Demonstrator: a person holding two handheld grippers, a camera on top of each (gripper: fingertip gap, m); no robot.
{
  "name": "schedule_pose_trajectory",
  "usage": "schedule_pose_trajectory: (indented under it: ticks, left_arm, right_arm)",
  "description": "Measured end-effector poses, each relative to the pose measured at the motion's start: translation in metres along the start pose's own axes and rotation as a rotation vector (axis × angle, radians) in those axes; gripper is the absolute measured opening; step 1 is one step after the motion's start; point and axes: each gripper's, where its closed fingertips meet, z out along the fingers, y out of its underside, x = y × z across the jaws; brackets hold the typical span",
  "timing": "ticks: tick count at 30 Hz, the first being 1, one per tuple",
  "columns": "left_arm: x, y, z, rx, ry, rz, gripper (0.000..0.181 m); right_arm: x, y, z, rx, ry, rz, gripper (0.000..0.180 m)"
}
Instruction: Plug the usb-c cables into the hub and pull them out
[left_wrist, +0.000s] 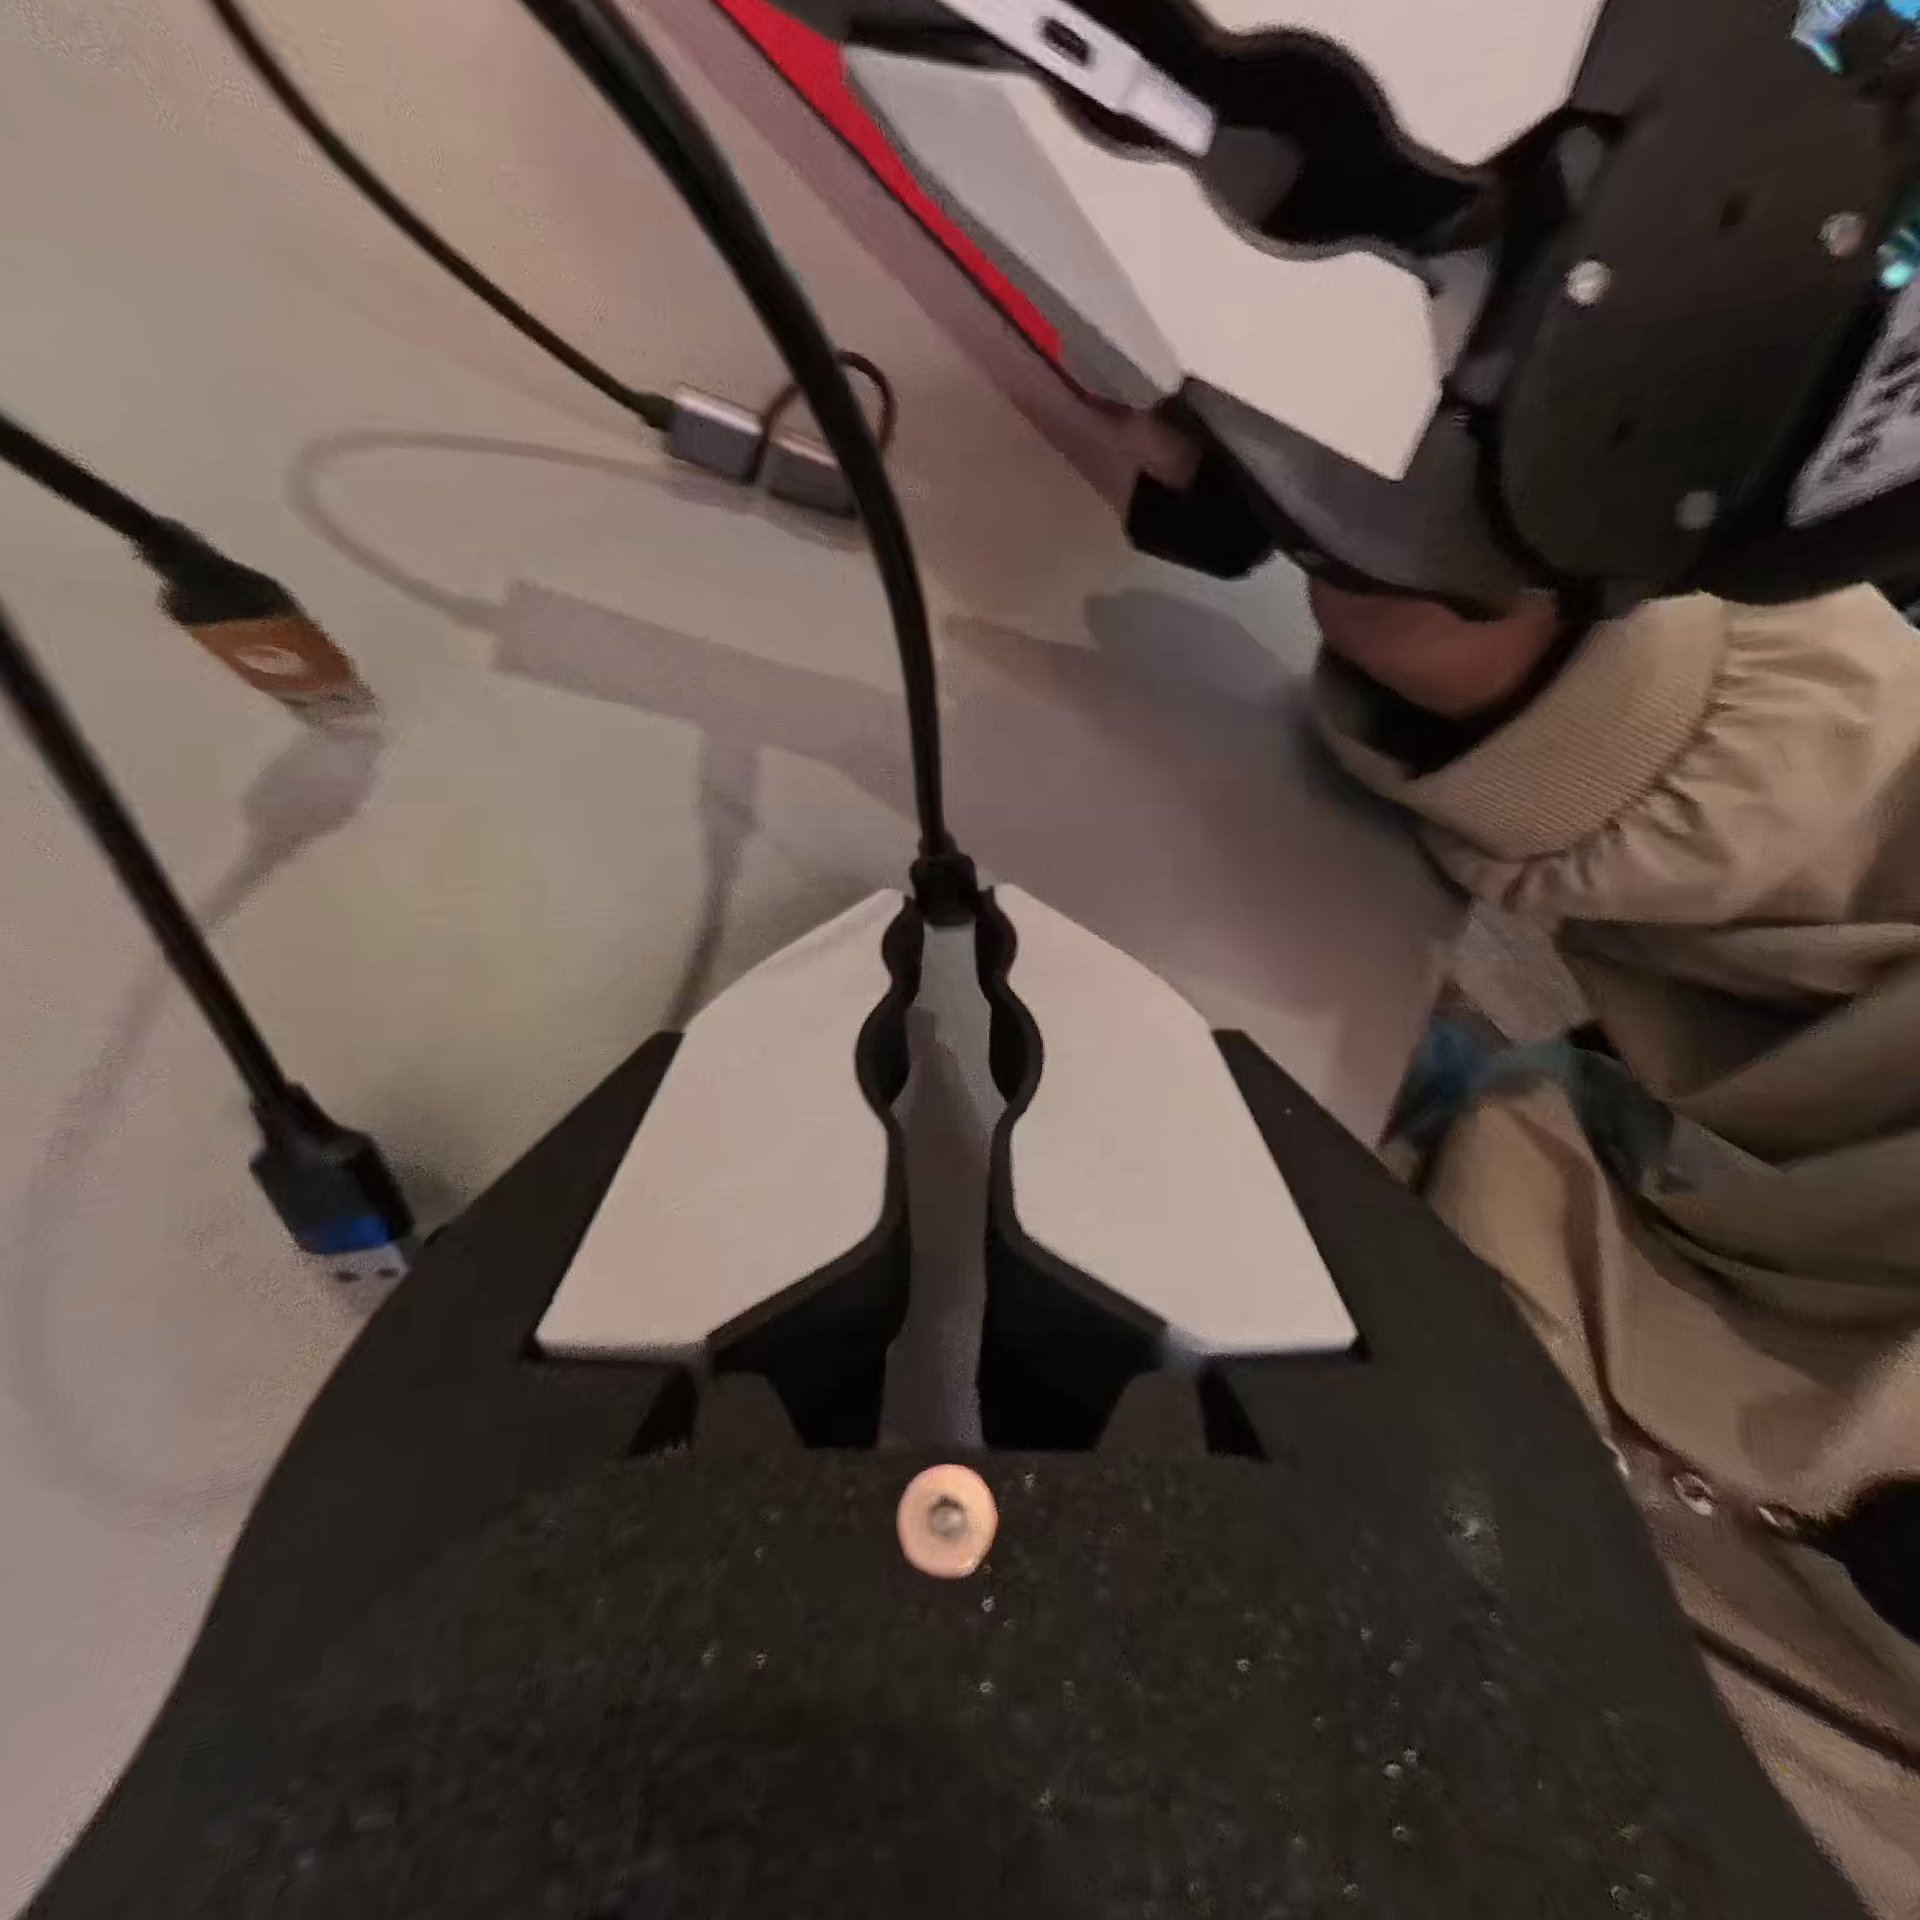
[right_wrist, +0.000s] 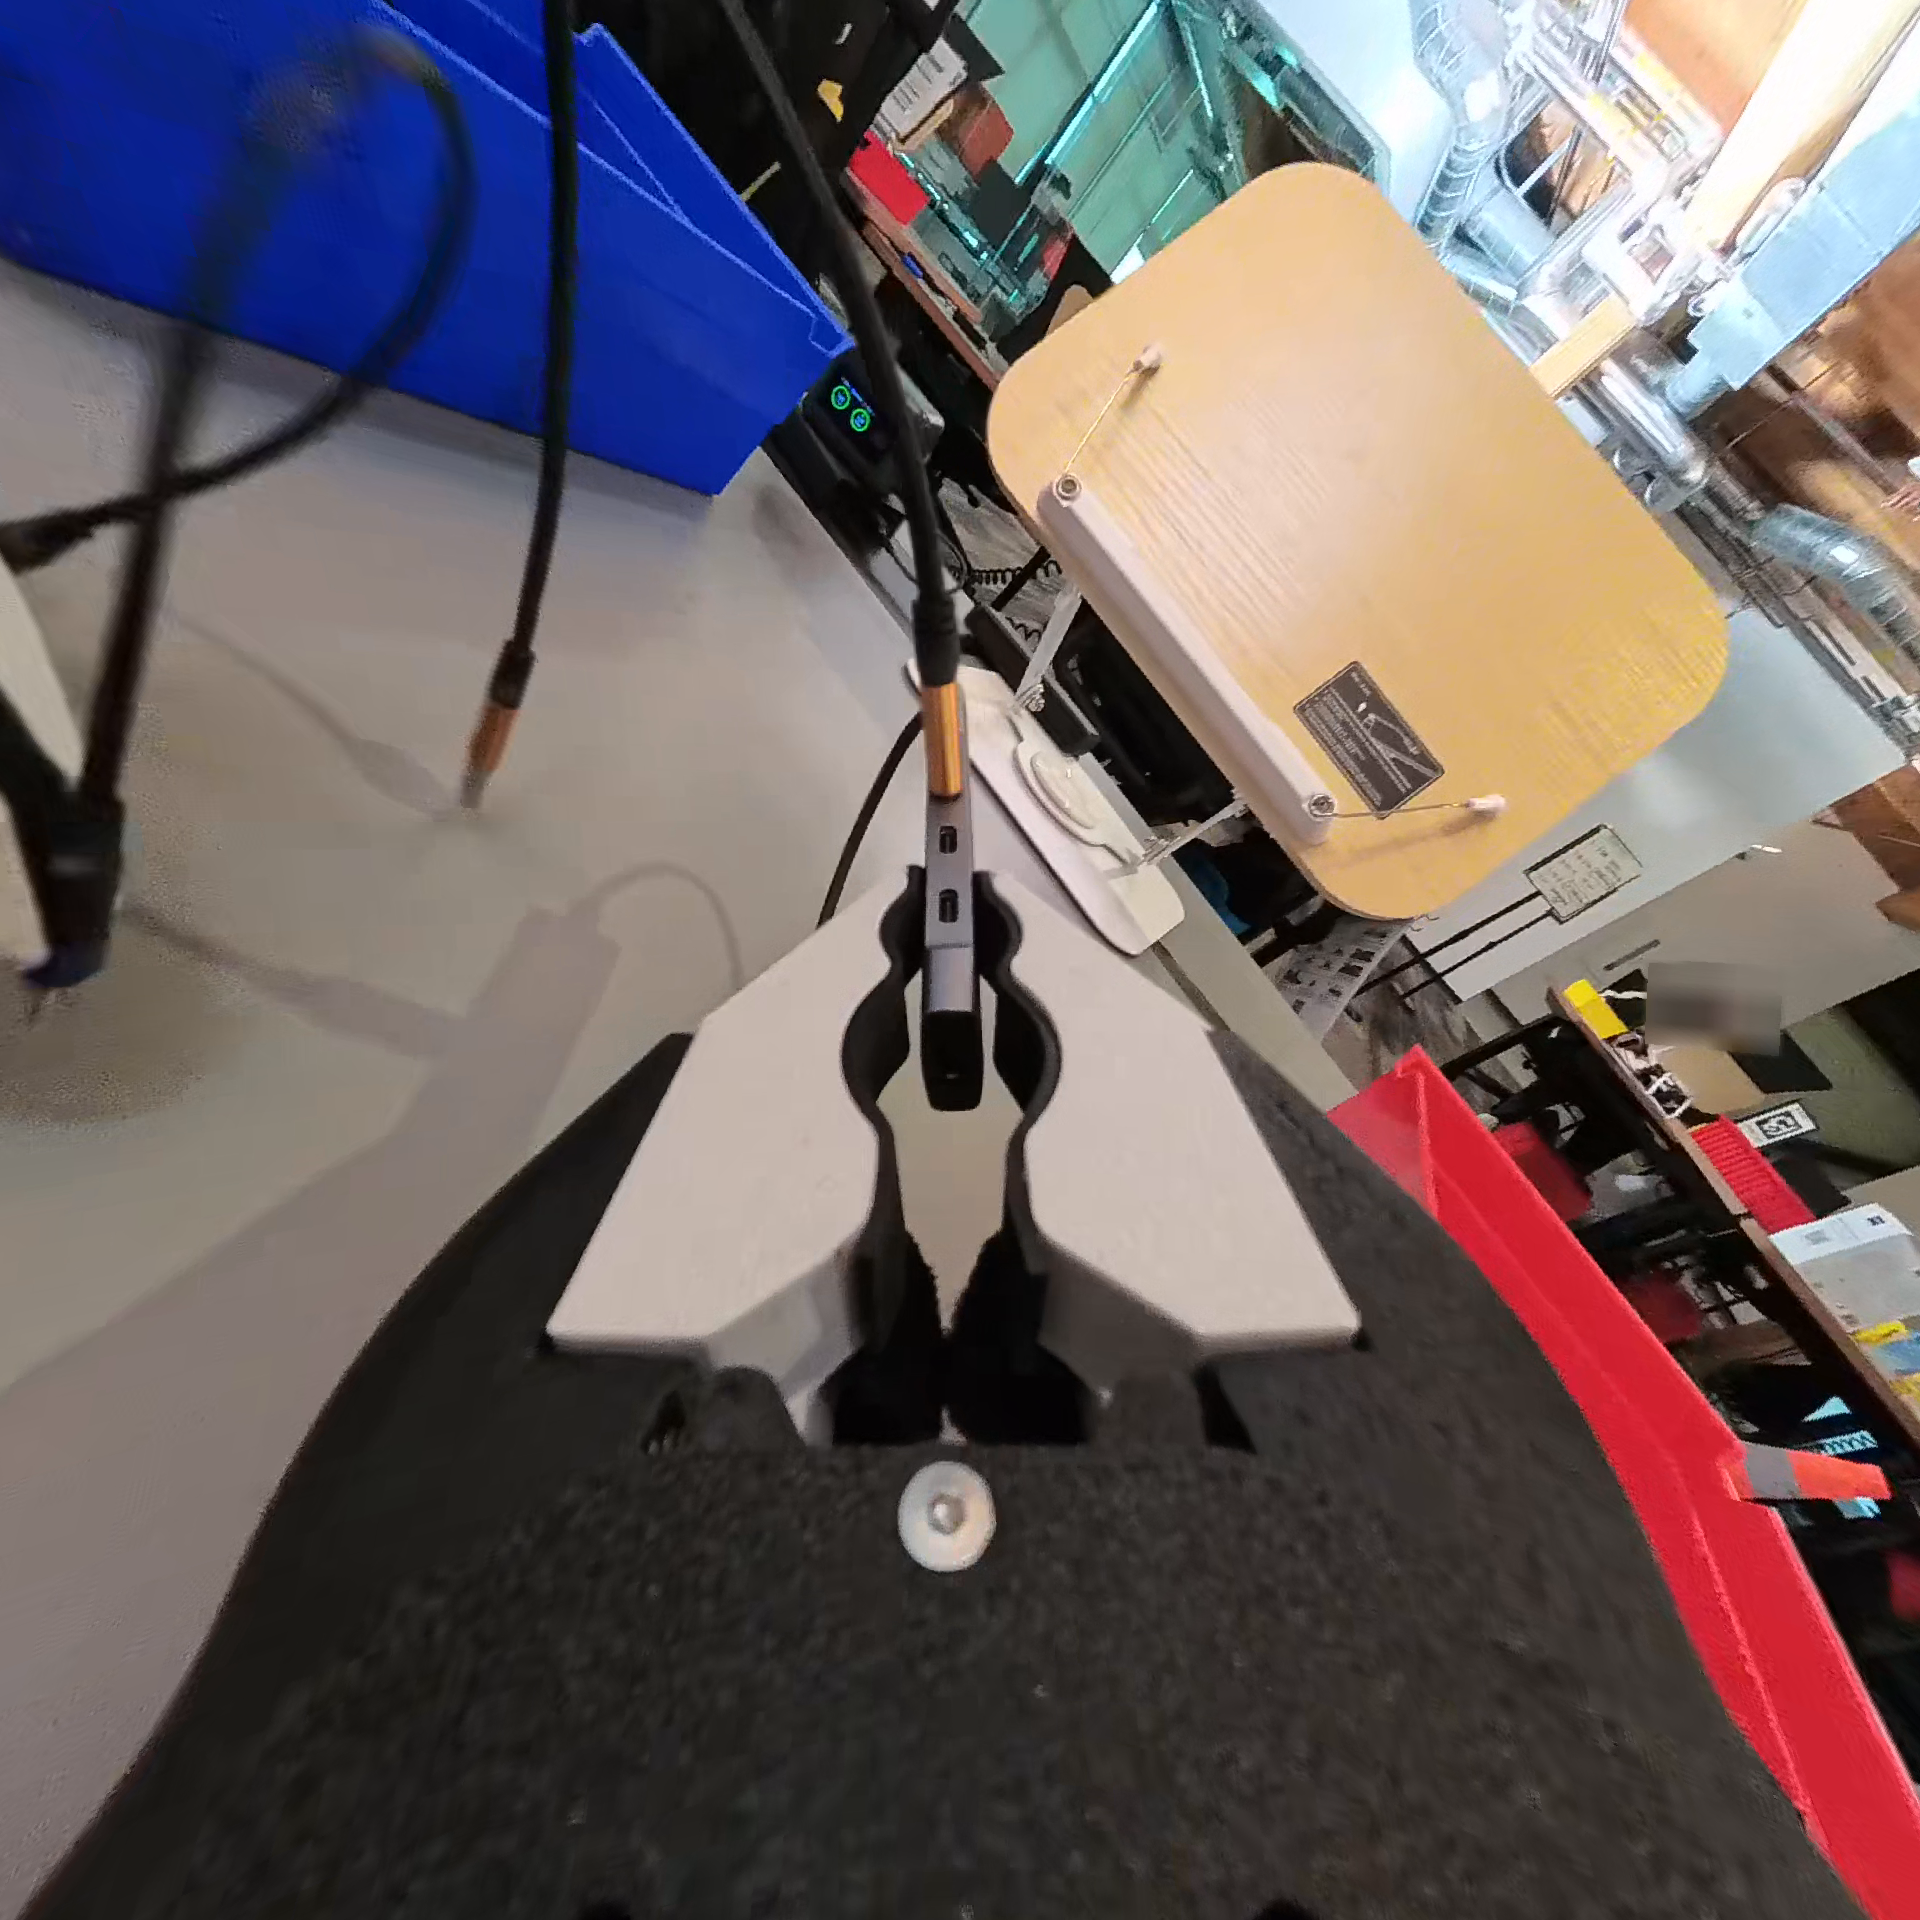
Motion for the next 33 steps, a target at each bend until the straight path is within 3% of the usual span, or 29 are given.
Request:
schedule_pose_trajectory:
  ticks: [1, 12, 20, 26, 29, 33]
  left_arm:
    - [0.005, 0.002, 0.0, -0.014, 0.024, 0.008, 0.009]
    - [-0.012, 0.004, -0.009, -0.056, -0.171, 0.265, 0.0]
    - [-0.004, -0.055, -0.026, 0.317, -0.183, 0.208, 0.038]
    - [0.0, -0.079, -0.042, 0.477, -0.255, 0.264, 0.036]
    - [-0.008, -0.076, -0.04, 0.445, -0.337, 0.302, 0.015]
    - [-0.01, -0.075, -0.041, 0.433, -0.345, 0.321, 0.013]
  right_arm:
    - [-0.001, 0.0, 0.0, -0.001, -0.002, -0.007, 0.008]
    - [0.01, 0.003, -0.002, -0.011, 0.027, -0.002, 0.008]
    - [-0.017, -0.035, -0.015, 0.157, -0.007, -0.21, 0.008]
    - [-0.049, -0.046, -0.016, 0.154, -0.05, -0.37, 0.008]
    - [-0.059, -0.05, -0.015, 0.147, -0.061, -0.39, 0.008]
    - [-0.059, -0.053, -0.015, 0.137, -0.057, -0.372, 0.008]
